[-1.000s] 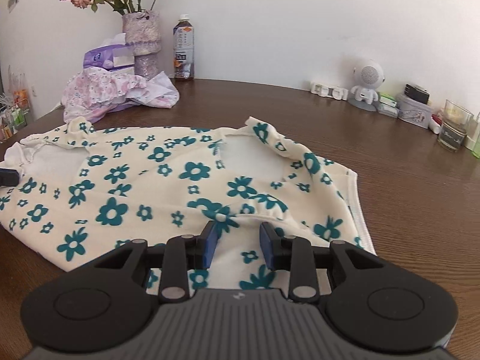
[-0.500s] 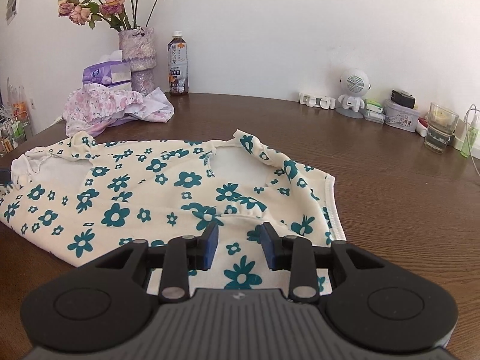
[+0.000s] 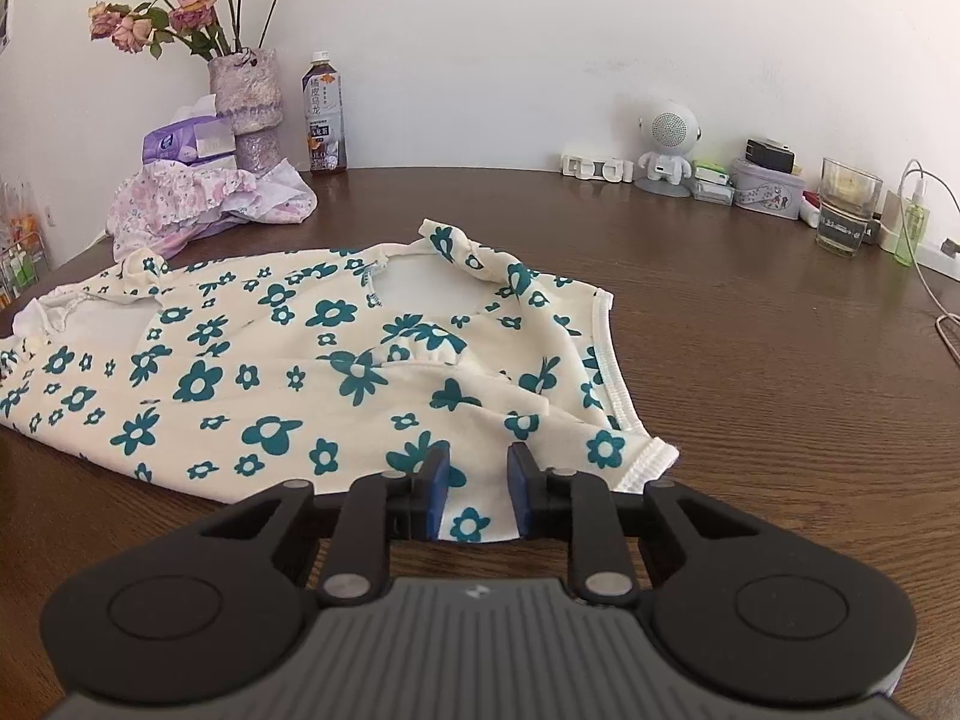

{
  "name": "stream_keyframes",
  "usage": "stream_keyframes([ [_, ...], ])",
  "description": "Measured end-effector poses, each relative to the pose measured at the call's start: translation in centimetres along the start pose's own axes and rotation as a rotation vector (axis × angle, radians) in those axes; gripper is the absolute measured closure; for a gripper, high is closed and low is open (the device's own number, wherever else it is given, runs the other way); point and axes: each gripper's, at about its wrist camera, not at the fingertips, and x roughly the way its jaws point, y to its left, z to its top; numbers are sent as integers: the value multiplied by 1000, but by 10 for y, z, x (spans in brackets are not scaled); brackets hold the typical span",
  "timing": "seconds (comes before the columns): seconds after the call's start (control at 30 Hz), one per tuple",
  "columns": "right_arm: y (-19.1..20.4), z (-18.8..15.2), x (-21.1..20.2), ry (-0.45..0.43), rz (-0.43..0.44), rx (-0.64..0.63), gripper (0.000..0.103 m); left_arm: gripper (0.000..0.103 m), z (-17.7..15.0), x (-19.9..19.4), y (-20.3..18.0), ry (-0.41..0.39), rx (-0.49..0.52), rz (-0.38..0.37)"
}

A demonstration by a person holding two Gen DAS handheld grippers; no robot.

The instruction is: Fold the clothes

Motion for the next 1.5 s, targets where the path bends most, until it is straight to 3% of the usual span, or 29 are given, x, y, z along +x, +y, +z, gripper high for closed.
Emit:
stream_keyframes([
  [0.2, -11, 8, -6, -30, -117, -3, 77, 77, 2, -12, 1, -15, 24, 66],
  [0.33, -15, 2, 7, 1, -106, 24, 77, 78, -2, -10, 12, 14, -2, 105],
  [0.6, -16, 1, 11, 17, -90, 39, 77, 77, 1, -18, 18, 2, -4, 115],
  [0.7, -14, 1, 12, 18, -95, 36, 76, 77, 2, -25, 11, -6, 15, 87],
  [0.8, -13, 1, 12, 19, -101, 32, 76, 75, 2, -33, 0, -12, 53, 49],
  [0.87, -13, 1, 12, 18, -102, 34, 75, 60, 1, -37, -9, -7, 101, 16],
  [0.93, -11, 1, 12, 18, -106, 31, 75, 54, -4, -37, -21, 28, 189, -4],
  [1.1, -10, 1, 13, 18, -111, 23, 75, 54, -16, -32, -27, 78, 283, 73],
  [1.13, -10, 1, 13, 19, -111, 23, 75, 60, -17, -30, -26, 84, 293, 97],
  [1.17, -10, 1, 13, 19, -112, 22, 75, 77, -17, -28, -22, 91, 291, 111],
  [1.23, -9, 1, 13, 20, -115, 15, 75, 89, -16, -26, -14, 99, 284, 122],
  [1.5, -4, 5, 16, 48, -146, 6, 75, 94, -7, -23, 14, 82, 305, 79],
])
